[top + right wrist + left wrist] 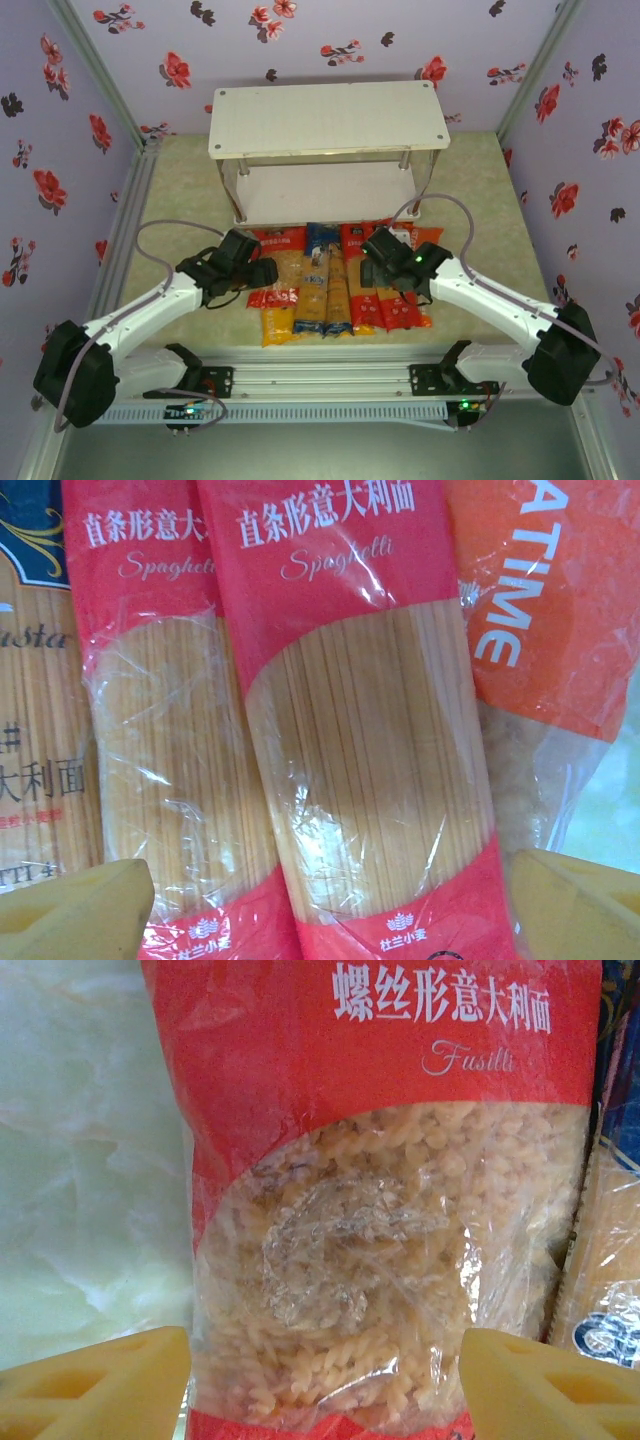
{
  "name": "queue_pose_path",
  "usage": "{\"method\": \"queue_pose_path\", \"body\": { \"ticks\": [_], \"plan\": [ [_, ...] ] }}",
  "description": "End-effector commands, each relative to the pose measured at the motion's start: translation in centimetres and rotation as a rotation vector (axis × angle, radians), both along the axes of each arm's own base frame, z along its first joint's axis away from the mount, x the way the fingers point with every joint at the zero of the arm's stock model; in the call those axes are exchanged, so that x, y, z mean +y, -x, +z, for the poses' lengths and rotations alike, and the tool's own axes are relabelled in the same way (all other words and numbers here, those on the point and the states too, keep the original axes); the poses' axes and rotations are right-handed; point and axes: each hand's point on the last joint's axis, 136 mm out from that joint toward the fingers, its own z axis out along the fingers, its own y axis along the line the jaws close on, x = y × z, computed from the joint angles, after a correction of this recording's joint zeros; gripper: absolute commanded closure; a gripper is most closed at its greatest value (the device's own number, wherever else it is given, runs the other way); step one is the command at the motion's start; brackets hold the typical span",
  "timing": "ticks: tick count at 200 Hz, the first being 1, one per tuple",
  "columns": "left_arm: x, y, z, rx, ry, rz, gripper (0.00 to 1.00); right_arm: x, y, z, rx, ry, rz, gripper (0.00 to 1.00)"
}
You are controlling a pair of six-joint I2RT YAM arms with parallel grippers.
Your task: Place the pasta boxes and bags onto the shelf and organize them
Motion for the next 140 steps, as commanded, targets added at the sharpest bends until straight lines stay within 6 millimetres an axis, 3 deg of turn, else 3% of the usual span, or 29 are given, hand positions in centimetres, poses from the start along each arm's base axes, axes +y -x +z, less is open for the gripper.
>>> {"method": "queue_pose_path", "body": {
  "ticks": [1, 140],
  "plan": [
    [-0.6, -0.4, -0.7, 0.008, -0.001, -0.041, 0.28, 0.8, -0.7, 1.2, -0.030, -0.018, 0.012, 0.07],
    [-4.0, -2.1, -2.2, 0.049, 0.035, -0.144, 0.24, 0.8, -1.6, 1.5, -0.044, 0.017, 0.010, 0.03]
  ]
}}
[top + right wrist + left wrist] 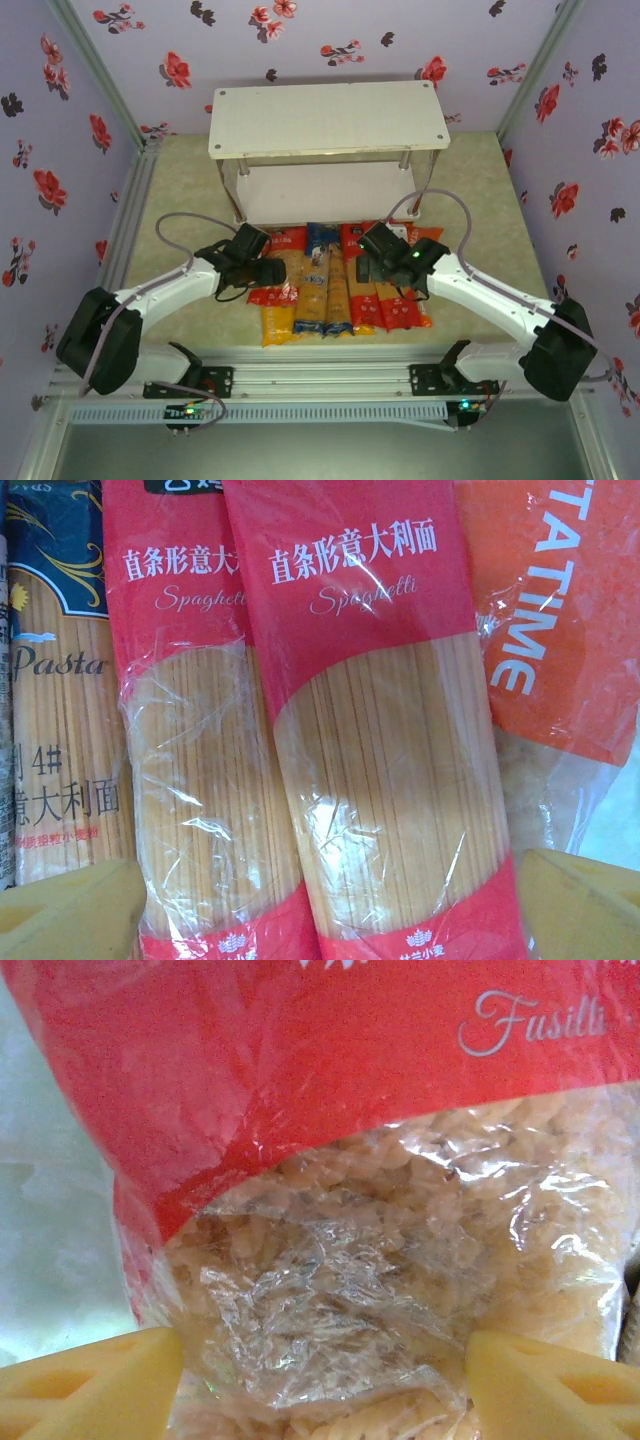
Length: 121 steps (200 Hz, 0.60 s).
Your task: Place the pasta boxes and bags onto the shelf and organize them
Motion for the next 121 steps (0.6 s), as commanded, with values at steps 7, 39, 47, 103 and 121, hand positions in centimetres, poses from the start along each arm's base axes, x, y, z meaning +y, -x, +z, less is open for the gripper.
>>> {"method": "queue_pose_path", "body": {
  "ticks": [7, 39, 47, 103, 121],
  "plan": [
    [-2.4, -1.2, 0.7, -0.026, 0.083, -0.058, 0.23, 0.1, -0.9, 0.9, -0.031, 0.020, 0.005, 0.03],
    [-2.9, -1.1, 0.0, -0.005, 0.100, -0.066, 0.46, 0.2, -1.1, 0.8, -0.022, 0.031, 0.013, 0.03],
    [-3.0, -1.0, 0.0, -0.002, 0.105, -0.066, 0.51, 0.2, -1.1, 0.8, -0.022, 0.030, 0.016, 0.03],
    [-3.6, -0.3, 0.4, 0.032, 0.140, -0.106, 0.97, 0.3, -1.1, 0.9, -0.022, 0.023, 0.017, 0.03],
    [-4.0, -0.3, 1.1, 0.028, 0.172, -0.117, 1.00, 0.3, -1.1, 0.9, -0.026, 0.021, 0.015, 0.03]
  ]
}}
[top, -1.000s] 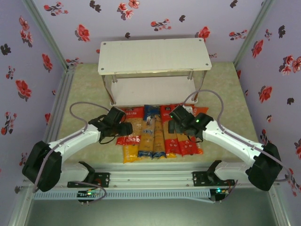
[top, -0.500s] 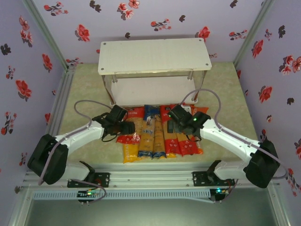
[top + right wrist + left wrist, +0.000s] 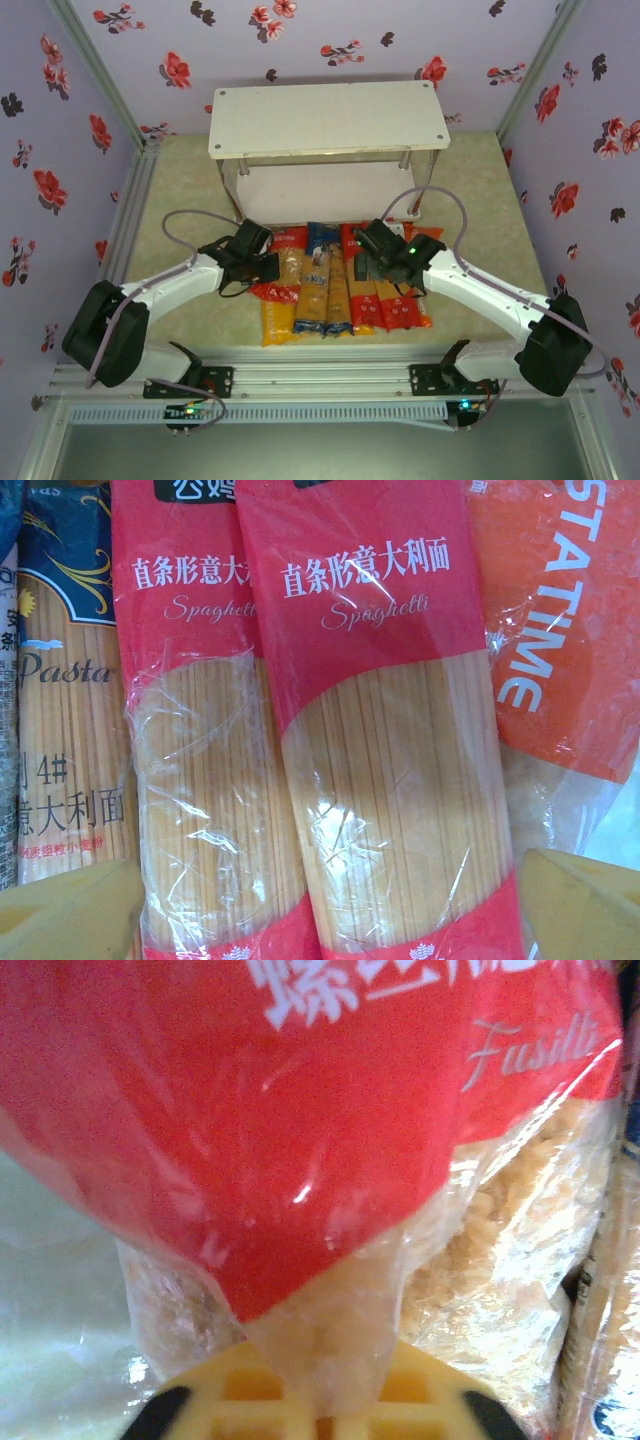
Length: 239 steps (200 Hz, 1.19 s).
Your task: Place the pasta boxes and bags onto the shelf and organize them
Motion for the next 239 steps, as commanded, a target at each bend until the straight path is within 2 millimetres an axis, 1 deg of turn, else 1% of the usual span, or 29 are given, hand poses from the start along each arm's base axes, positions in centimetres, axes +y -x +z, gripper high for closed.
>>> {"method": "queue_pose_path", "body": {
  "ticks": [1, 33, 48, 71, 97, 115, 132, 157, 178, 208, 239],
  "plan": [
    [-2.0, 0.4, 0.8, 0.023, 0.094, -0.062, 1.00, 0.0, -0.6, 0.9, -0.028, 0.005, -0.001, 0.03],
    [-2.6, 0.1, 2.6, -0.003, 0.139, -0.074, 1.00, -0.1, -0.5, 1.0, -0.033, 0.004, 0.000, 0.03],
    [-3.1, -0.2, 4.0, -0.026, 0.176, -0.080, 1.00, -0.3, -0.5, 1.0, -0.038, 0.003, -0.002, 0.03],
    [-4.1, -0.6, 7.5, -0.075, 0.244, -0.103, 1.00, -0.3, -0.6, 1.3, -0.054, -0.007, -0.004, 0.03],
    [-4.7, -0.8, 11.6, -0.133, 0.295, -0.135, 1.00, -0.3, -0.7, 1.6, -0.073, -0.021, -0.007, 0.03],
    [-4.9, -0.7, 13.7, -0.158, 0.329, -0.147, 1.00, -0.3, -0.6, 1.8, -0.080, -0.029, -0.006, 0.04],
    [-5.1, -0.5, 15.1, -0.171, 0.363, -0.151, 1.00, -0.4, -0.7, 1.9, -0.088, -0.037, -0.007, 0.04],
    [-5.3, -0.1, 16.8, -0.180, 0.400, -0.161, 1.00, -0.3, -0.6, 2.1, -0.095, -0.042, -0.004, 0.04],
    [-5.2, 0.4, 18.8, -0.197, 0.419, -0.177, 1.00, -0.3, -0.7, 2.3, -0.100, -0.046, -0.002, 0.04],
    [-5.1, 1.9, 22.7, -0.222, 0.445, -0.241, 1.00, -0.2, -0.8, 2.7, -0.110, -0.054, 0.001, 0.04],
    [-5.1, 3.7, 27.6, -0.272, 0.514, -0.315, 1.00, 0.0, -0.9, 2.9, -0.116, -0.059, 0.003, 0.04]
  ]
}}
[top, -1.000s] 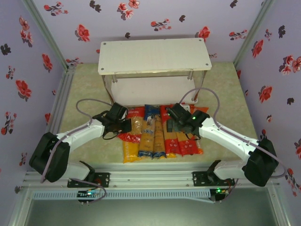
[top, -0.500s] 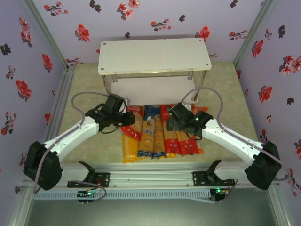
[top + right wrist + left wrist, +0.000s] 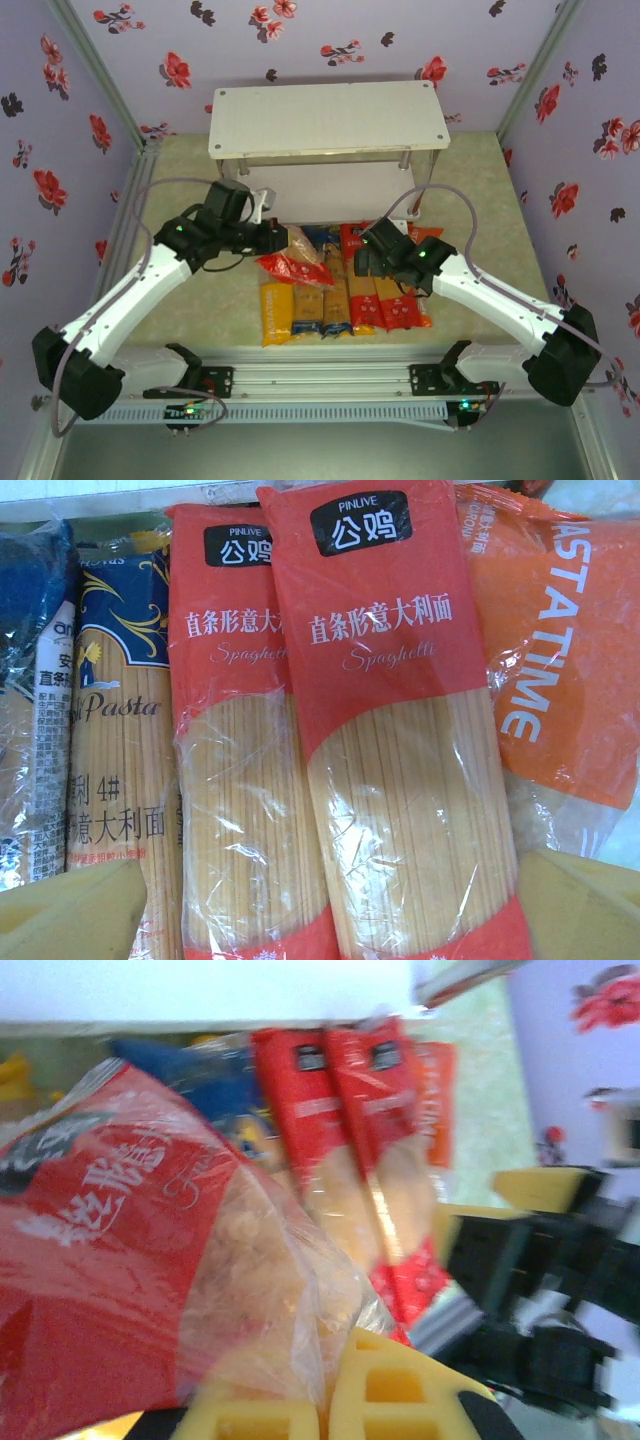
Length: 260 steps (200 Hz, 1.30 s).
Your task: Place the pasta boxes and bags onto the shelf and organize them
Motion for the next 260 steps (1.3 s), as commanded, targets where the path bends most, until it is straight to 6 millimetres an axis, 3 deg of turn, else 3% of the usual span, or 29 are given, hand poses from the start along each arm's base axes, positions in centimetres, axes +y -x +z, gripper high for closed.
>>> {"method": "queue_pose_path", "body": {
  "ticks": [1, 59, 80, 125, 148, 187, 231, 260],
  "plan": [
    [-0.7, 2.0, 8.4, -0.172, 0.158, -0.117, 1.00, -0.4, -0.4, 0.8, -0.038, 0.005, -0.005, 0.04],
    [-0.7, 5.2, 16.1, -0.266, 0.288, -0.233, 1.00, -0.1, -0.6, 1.6, -0.054, -0.008, 0.000, 0.04],
    [-0.8, 6.3, 20.0, -0.337, 0.364, -0.278, 1.00, 0.0, -0.8, 1.9, -0.060, -0.011, 0.005, 0.04],
    [-1.0, 6.4, 26.9, -0.534, 0.388, -0.344, 1.00, 0.6, -1.3, 2.6, -0.074, -0.016, 0.021, 0.05],
    [-0.7, 4.6, 29.1, -0.623, 0.359, -0.325, 1.00, 0.9, -1.5, 3.1, -0.081, -0.020, 0.031, 0.05],
    [0.8, -0.3, 32.1, -0.769, 0.335, -0.249, 1.00, 1.3, -1.7, 4.0, -0.097, -0.027, 0.049, 0.05],
    [1.9, -5.8, 32.6, -0.821, 0.364, -0.227, 1.00, 1.2, -1.9, 4.2, -0.109, -0.021, 0.053, 0.05],
    [2.4, -7.6, 33.0, -0.867, 0.364, -0.247, 1.00, 1.3, -2.0, 4.1, -0.108, -0.012, 0.063, 0.05]
  ]
}}
